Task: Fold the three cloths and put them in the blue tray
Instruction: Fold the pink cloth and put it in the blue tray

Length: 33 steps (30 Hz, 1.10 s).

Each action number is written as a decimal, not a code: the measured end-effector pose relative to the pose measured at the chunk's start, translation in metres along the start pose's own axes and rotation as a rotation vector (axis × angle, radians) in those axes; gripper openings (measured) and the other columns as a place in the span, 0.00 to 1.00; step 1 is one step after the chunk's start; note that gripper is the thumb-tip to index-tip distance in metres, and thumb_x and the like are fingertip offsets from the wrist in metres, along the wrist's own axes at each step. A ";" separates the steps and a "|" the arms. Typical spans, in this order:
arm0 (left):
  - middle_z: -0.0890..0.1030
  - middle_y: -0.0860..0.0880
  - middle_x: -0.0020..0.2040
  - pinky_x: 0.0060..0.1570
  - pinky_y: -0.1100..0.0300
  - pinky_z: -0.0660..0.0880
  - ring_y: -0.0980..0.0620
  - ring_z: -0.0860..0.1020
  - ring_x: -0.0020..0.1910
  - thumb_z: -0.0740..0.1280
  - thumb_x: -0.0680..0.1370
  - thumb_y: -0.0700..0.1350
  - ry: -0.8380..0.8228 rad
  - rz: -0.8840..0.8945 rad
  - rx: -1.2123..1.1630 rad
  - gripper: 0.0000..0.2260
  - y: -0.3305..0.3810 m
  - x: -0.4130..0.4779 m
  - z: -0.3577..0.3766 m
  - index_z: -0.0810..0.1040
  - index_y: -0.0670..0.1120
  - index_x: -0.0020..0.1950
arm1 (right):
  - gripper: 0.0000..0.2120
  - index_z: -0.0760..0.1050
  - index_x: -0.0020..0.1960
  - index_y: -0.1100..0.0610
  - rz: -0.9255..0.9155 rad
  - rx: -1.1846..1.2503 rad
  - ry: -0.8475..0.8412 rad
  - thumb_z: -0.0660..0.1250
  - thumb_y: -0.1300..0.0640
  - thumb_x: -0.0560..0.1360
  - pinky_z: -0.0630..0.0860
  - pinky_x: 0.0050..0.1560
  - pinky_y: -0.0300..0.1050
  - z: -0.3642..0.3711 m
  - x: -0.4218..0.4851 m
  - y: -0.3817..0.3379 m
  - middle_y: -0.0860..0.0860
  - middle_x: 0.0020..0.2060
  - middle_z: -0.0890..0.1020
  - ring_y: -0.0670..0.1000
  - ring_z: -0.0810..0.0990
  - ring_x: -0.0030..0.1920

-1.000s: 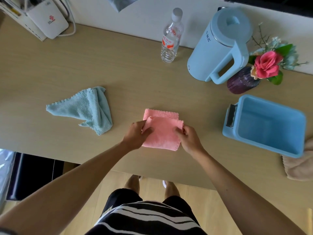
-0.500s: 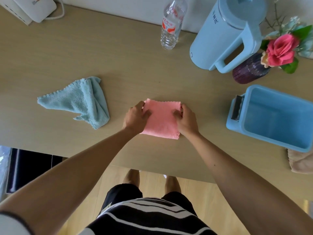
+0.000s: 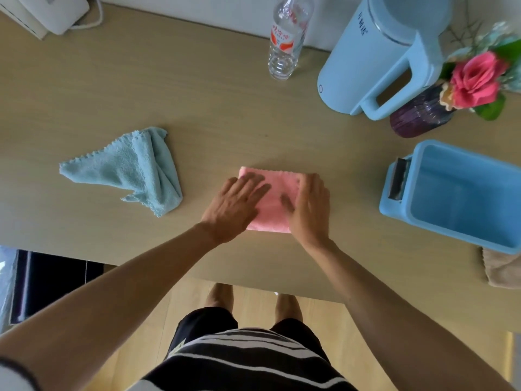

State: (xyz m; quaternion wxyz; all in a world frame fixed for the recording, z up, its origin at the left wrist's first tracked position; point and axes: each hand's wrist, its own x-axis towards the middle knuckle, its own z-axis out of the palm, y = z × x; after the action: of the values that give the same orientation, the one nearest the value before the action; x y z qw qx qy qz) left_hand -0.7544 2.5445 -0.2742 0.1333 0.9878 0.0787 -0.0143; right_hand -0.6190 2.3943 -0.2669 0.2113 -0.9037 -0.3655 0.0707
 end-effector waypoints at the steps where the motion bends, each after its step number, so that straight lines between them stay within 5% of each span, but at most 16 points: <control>1: 0.62 0.42 0.78 0.75 0.44 0.60 0.41 0.60 0.77 0.64 0.79 0.53 -0.054 0.046 0.017 0.30 -0.002 -0.001 0.004 0.61 0.44 0.78 | 0.17 0.72 0.56 0.58 -0.070 -0.011 -0.032 0.65 0.45 0.79 0.71 0.50 0.47 0.000 -0.007 -0.003 0.53 0.51 0.77 0.52 0.75 0.49; 5: 0.49 0.43 0.81 0.77 0.41 0.52 0.42 0.47 0.80 0.55 0.81 0.61 -0.192 0.074 0.052 0.34 -0.014 -0.001 0.014 0.49 0.44 0.81 | 0.15 0.74 0.53 0.55 -0.163 -0.151 -0.166 0.66 0.43 0.77 0.70 0.50 0.48 0.010 -0.035 0.002 0.51 0.51 0.76 0.54 0.75 0.50; 13: 0.43 0.43 0.81 0.76 0.36 0.45 0.40 0.41 0.80 0.51 0.79 0.67 -0.281 0.010 0.079 0.39 -0.016 -0.003 0.024 0.43 0.46 0.81 | 0.15 0.73 0.51 0.52 -0.109 -0.250 -0.187 0.66 0.41 0.75 0.67 0.50 0.47 0.018 -0.042 0.006 0.49 0.51 0.75 0.53 0.73 0.51; 17: 0.59 0.40 0.79 0.77 0.41 0.50 0.40 0.55 0.79 0.62 0.78 0.61 -0.219 -0.059 0.060 0.36 -0.005 0.018 0.011 0.57 0.42 0.79 | 0.16 0.74 0.54 0.54 -0.040 -0.257 -0.177 0.69 0.43 0.74 0.69 0.51 0.47 0.016 -0.045 -0.004 0.50 0.52 0.76 0.53 0.75 0.51; 21: 0.74 0.42 0.67 0.72 0.48 0.63 0.42 0.72 0.66 0.75 0.72 0.51 -0.187 -0.133 0.056 0.35 0.007 0.041 0.001 0.65 0.42 0.73 | 0.16 0.73 0.56 0.53 0.042 -0.202 -0.134 0.72 0.49 0.73 0.72 0.52 0.48 0.009 -0.053 -0.015 0.51 0.54 0.77 0.53 0.76 0.52; 24: 0.77 0.44 0.60 0.64 0.50 0.70 0.44 0.77 0.58 0.76 0.70 0.49 -0.199 -0.179 0.075 0.33 0.012 0.049 -0.003 0.67 0.43 0.70 | 0.17 0.73 0.58 0.53 0.071 -0.174 -0.094 0.71 0.53 0.72 0.71 0.53 0.48 -0.001 -0.062 -0.016 0.50 0.54 0.77 0.53 0.75 0.53; 28: 0.81 0.48 0.50 0.58 0.53 0.71 0.47 0.80 0.48 0.72 0.72 0.45 -0.304 -0.316 -0.014 0.15 0.015 0.056 -0.010 0.74 0.46 0.57 | 0.20 0.73 0.62 0.53 0.145 -0.161 -0.056 0.71 0.55 0.71 0.71 0.54 0.46 -0.011 -0.071 -0.013 0.49 0.55 0.77 0.52 0.76 0.55; 30: 0.81 0.49 0.44 0.50 0.55 0.74 0.46 0.81 0.45 0.70 0.71 0.46 -0.384 -0.383 -0.153 0.09 0.015 0.060 -0.017 0.78 0.49 0.51 | 0.20 0.73 0.61 0.53 0.200 -0.129 -0.031 0.71 0.55 0.70 0.71 0.54 0.46 -0.015 -0.074 -0.012 0.49 0.54 0.77 0.51 0.76 0.55; 33: 0.80 0.49 0.42 0.40 0.59 0.74 0.46 0.80 0.42 0.71 0.68 0.50 -0.449 -0.485 -0.487 0.14 0.014 0.061 -0.032 0.82 0.46 0.51 | 0.22 0.72 0.62 0.54 0.294 0.013 0.037 0.73 0.56 0.71 0.73 0.53 0.49 -0.022 -0.077 -0.013 0.50 0.55 0.76 0.52 0.77 0.54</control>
State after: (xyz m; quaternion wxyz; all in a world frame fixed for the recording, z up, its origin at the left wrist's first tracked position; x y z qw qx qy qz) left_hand -0.6913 2.5487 -0.2426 0.3698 0.8527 0.2793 -0.2413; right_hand -0.6763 2.3423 -0.2433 0.2110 -0.9474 -0.2246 0.0867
